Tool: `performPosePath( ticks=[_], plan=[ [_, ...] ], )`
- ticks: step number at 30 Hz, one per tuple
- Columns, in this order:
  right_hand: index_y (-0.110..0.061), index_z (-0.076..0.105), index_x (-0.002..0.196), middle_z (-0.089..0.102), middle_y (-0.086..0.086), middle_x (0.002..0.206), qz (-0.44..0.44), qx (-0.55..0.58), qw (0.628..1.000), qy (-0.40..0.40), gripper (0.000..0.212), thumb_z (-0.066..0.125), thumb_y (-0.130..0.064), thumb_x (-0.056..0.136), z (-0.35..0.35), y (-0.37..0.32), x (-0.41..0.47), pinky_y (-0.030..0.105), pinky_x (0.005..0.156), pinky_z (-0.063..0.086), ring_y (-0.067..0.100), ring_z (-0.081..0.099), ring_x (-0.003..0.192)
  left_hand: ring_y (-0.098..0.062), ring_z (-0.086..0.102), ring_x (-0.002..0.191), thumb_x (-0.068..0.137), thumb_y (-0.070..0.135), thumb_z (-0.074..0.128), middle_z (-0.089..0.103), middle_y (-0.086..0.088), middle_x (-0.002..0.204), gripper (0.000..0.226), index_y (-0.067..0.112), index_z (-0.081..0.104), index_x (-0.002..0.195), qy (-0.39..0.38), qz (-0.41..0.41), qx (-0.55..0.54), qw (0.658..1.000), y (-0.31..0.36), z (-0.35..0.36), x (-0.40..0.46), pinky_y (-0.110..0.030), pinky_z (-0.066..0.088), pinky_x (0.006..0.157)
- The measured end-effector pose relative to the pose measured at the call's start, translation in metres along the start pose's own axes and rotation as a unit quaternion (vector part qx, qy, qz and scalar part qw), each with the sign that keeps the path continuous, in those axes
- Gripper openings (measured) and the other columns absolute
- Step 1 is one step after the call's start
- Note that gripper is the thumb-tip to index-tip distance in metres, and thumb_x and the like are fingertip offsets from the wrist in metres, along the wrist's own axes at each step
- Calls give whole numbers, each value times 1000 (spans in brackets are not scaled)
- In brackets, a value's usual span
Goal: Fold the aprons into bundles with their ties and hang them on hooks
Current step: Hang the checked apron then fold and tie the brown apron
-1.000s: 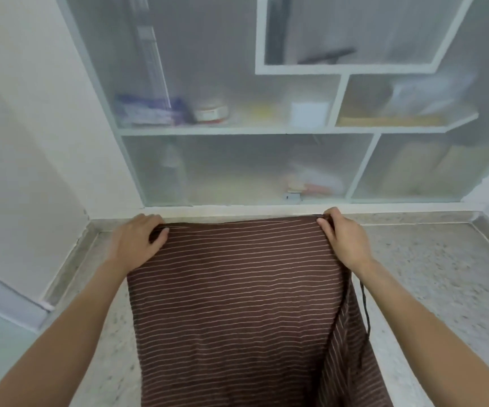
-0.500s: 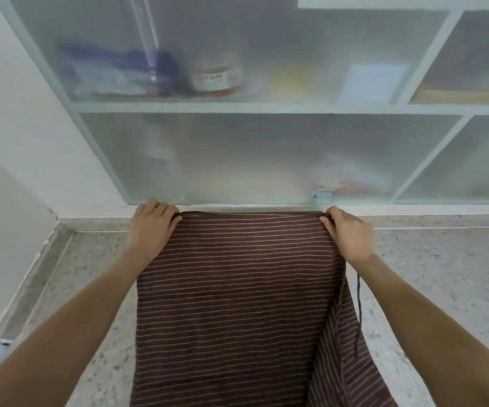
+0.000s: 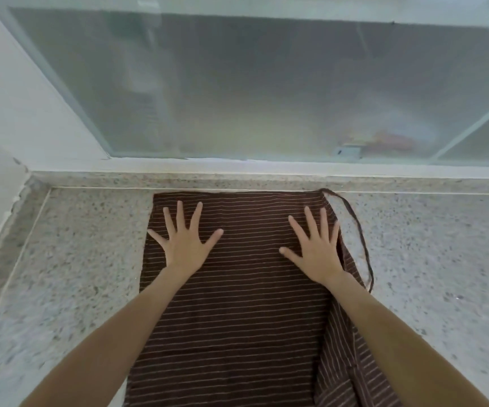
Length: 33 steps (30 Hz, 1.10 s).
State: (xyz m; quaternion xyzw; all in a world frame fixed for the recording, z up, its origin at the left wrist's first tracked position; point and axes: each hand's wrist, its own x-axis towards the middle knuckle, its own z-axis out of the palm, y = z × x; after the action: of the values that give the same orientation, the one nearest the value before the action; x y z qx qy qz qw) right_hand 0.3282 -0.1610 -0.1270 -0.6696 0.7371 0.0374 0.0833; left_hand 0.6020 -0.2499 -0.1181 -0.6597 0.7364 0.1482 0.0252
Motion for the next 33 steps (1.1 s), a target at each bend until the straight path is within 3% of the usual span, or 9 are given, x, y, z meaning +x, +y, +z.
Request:
performPosePath(
  ticks=[3, 9, 13, 16, 19, 21, 25, 29, 33],
  plan=[
    [-44, -16, 143, -23, 3, 154, 61, 14, 996, -58, 85, -2, -85, 70, 21, -9, -7, 66, 103, -15, 40, -23, 139, -34, -24, 139, 71, 87, 15, -21, 0, 155, 88, 46, -13, 143, -46, -21, 14, 999, -11, 18, 5, -72, -5, 102],
    [-43, -18, 142, -21, 7, 155, 73, 36, 995, -54, 86, -4, -85, 69, 26, -42, -5, 67, 101, -17, 43, -21, 138, -31, -24, 140, 68, 88, 14, -22, 4, 155, 88, 48, -13, 142, -45, -4, 39, 998, -49, 14, 21, -71, -7, 103],
    [-37, 3, 149, -10, 10, 157, 23, 114, 993, -26, 81, 8, -78, 79, 18, -53, -4, 59, 108, -13, 35, -19, 141, -29, -22, 141, 71, 85, 15, -16, 0, 156, 88, 45, -7, 145, -38, 5, 45, 998, -61, 7, 24, -69, -7, 104],
    [-27, 31, 144, 20, 10, 154, 39, 195, 978, 61, 62, 31, -60, 91, 7, -49, -38, 52, 115, 7, 29, 6, 144, -26, -10, 144, 83, 73, 29, 1, -6, 158, 77, 35, 12, 148, 31, 48, -15, 998, -42, 8, 6, -65, -8, 106],
    [-17, 51, 126, 49, 8, 127, 122, 211, 959, 145, 45, 50, -44, 89, 0, -35, -106, 45, 99, 36, 26, 41, 121, -25, 6, 144, 90, 54, 46, 19, -6, 155, 61, 27, 31, 143, 48, 139, -79, 986, -3, 13, -28, -57, 1, 113],
    [-15, 59, 110, 58, 4, 106, 189, 203, 948, 157, 32, 62, -36, 86, -1, -26, -153, 40, 84, 43, 25, 51, 100, -25, 17, 142, 90, 49, 50, 30, -5, 150, 55, 25, 38, 139, 39, 212, -89, 972, 24, 20, -55, -52, 10, 115],
    [-17, 63, 95, 59, -7, 82, 218, 278, 934, 49, 16, 68, -27, 84, -5, -20, -223, 37, 73, 50, 11, 54, 76, -22, 20, 141, 90, 51, 44, 33, -2, 149, 56, 24, 40, 138, -29, 327, -51, 943, 69, 38, -101, -48, 11, 115],
    [-20, 47, 129, 53, -3, 113, 226, 358, 902, -82, 49, 59, -44, 88, -4, -34, -247, 19, 83, 42, 9, 52, 97, -22, 6, 144, 90, 55, 44, 15, -1, 156, 63, 26, 29, 144, -108, 347, 11, 932, 85, 52, -119, -49, 7, 115],
    [-16, 39, 136, 58, 3, 116, 307, 395, 862, -83, 66, 55, -54, 86, 0, -54, -233, 26, 82, 45, 16, 57, 100, -22, -4, 145, 84, 65, 46, 1, 0, 158, 81, 27, 15, 148, -136, 357, 46, 923, 82, 56, -120, -51, 4, 115]
  ],
)
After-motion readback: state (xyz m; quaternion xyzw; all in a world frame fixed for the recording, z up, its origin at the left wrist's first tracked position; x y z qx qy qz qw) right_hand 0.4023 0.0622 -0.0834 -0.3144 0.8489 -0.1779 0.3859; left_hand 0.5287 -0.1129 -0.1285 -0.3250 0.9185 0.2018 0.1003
